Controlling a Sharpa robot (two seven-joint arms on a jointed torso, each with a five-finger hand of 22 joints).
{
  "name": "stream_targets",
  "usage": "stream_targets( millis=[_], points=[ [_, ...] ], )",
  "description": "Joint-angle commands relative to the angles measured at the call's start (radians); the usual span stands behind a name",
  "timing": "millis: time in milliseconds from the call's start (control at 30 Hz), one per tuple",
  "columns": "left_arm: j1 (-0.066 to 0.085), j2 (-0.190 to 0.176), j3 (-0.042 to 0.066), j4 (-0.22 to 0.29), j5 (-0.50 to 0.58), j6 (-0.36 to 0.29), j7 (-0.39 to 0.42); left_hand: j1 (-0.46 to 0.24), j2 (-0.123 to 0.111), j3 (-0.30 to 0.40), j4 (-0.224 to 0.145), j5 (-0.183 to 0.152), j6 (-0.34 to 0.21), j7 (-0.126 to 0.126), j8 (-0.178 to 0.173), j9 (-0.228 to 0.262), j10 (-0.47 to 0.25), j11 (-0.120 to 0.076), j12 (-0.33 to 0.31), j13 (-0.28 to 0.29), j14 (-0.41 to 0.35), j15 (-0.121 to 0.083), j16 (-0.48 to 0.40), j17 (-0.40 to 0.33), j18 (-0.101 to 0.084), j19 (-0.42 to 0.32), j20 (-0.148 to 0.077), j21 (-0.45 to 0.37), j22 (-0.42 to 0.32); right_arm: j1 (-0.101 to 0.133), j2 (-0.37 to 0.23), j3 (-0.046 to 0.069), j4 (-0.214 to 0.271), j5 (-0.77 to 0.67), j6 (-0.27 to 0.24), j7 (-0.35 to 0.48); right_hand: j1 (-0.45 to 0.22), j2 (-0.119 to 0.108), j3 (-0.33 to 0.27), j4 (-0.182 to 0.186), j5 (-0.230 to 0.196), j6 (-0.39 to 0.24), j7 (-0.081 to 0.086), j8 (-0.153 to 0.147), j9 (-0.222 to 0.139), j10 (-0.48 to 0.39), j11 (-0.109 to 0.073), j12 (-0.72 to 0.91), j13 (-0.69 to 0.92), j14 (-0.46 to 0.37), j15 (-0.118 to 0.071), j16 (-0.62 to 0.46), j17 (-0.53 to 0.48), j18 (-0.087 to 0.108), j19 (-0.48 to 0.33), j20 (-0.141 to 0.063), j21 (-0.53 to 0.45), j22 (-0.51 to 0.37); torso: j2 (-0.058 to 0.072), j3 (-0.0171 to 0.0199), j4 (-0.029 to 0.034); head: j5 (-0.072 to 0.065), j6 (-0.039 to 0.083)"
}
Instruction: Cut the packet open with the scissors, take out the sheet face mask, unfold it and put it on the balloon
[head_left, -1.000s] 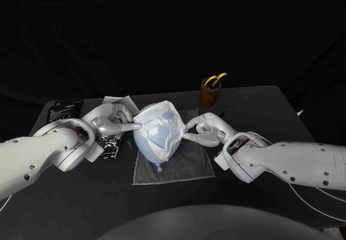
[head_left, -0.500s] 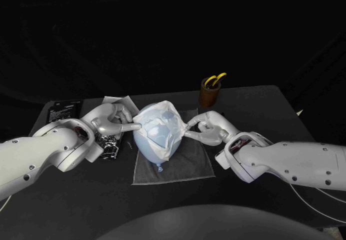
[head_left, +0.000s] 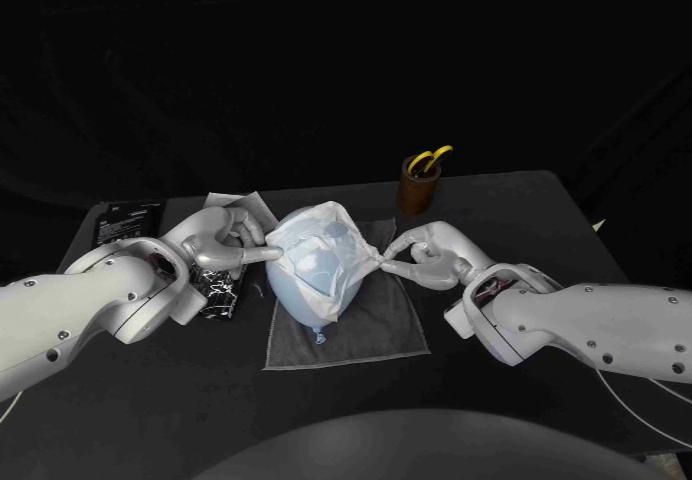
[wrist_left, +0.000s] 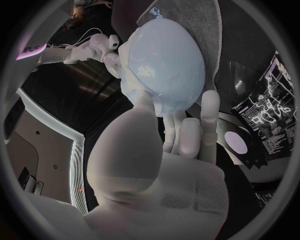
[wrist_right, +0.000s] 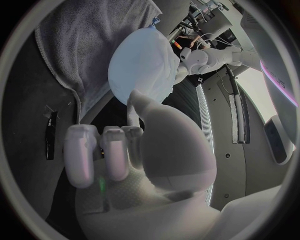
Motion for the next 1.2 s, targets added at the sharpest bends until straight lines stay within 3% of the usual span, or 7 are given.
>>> stream_targets(
  millis=[33,300,733,1200],
  points=[
    [-0.001,0.002,0.0,0.001,0.001,0.013,-0.004,-0.002,0.011,0.008,-0.001,0.001,0.003,0.011,0.004,0.0,0.001,-0.003,0.005,-0.001,0.008,-0.002,0.006,0.0,0.011,0.007,0.0,0.004,0.001,0.0,0.001,0.0,0.003,-0.03,0.06,-0.052,0.001,0.006,0.006,-0.002,0.005,0.003,-0.002,0.004,0.011,0.104,-0.008,0.003,0.263,0.104,-0.008,0.006,0.263,-0.007,0.078,-0.007,-0.001,0.244,0.001,0.0001,0.0007,-0.001,0.0],
    [-0.001,0.001,0.0,0.002,0.001,0.013,-0.004,-0.002,0.011,0.008,-0.001,0.001,0.003,0.011,0.004,0.0,0.001,-0.003,0.005,-0.001,0.008,-0.002,0.006,0.0,0.011,0.007,0.0,0.004,0.001,0.0,0.01,0.0,-0.016,-0.075,0.052,-0.108,0.0,0.005,0.007,-0.003,0.005,0.002,-0.002,0.007,0.014,0.104,-0.008,0.003,0.263,0.104,-0.008,0.006,0.263,-0.007,0.078,-0.008,-0.002,0.244,0.0,-0.0012,0.0023,-0.001,0.0],
    [-0.001,0.001,0.0,0.003,0.001,0.012,-0.005,-0.002,0.011,0.008,-0.001,0.001,0.003,0.011,0.005,-0.001,0.001,-0.004,0.005,-0.002,0.007,-0.002,0.006,0.0,0.011,0.007,0.0,0.004,0.001,0.0,0.038,0.0,-0.067,-0.146,0.077,-0.213,-0.001,0.005,0.008,-0.002,0.005,0.002,-0.002,0.011,0.016,0.104,-0.008,0.003,0.263,0.104,-0.008,0.006,0.263,-0.007,0.079,-0.008,0.001,0.245,0.001,0.0002,0.0007,0.0,0.0],
    [-0.001,0.002,0.0,0.003,0.001,0.011,-0.005,-0.002,0.011,0.008,-0.001,0.001,0.003,0.011,0.005,-0.001,0.001,-0.004,0.005,-0.002,0.007,-0.002,0.006,0.0,0.011,0.007,0.0,0.004,0.001,-0.001,0.067,0.0,-0.09,-0.158,0.103,-0.243,-0.002,0.005,0.01,-0.003,0.005,0.002,-0.002,0.014,0.018,0.104,-0.008,0.003,0.263,0.104,-0.008,0.006,0.263,-0.007,0.078,-0.008,-0.001,0.244,0.001,-0.0001,0.0009,-0.003,0.0]
  ],
)
